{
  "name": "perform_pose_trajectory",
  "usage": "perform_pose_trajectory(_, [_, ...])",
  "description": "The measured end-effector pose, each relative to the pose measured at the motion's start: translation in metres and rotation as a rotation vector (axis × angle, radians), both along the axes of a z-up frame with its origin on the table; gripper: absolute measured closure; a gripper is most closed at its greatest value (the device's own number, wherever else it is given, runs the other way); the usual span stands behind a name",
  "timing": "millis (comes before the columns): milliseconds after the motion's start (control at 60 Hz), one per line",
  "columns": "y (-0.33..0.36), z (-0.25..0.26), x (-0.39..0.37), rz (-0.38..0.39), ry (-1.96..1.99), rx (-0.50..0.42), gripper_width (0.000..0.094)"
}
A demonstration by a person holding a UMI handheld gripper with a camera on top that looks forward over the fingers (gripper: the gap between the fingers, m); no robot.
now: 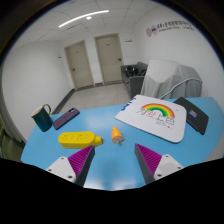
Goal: Unplug charger
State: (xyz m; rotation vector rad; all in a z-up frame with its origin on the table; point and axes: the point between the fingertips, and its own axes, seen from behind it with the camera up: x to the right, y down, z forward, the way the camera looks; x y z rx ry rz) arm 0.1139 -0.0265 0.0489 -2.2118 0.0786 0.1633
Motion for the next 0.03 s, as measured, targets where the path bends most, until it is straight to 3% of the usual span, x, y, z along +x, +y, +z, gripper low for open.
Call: perform_pose_trajectory(33, [-0.0126,0.0099,0.0025,0.001,0.004,0.019,0.0107])
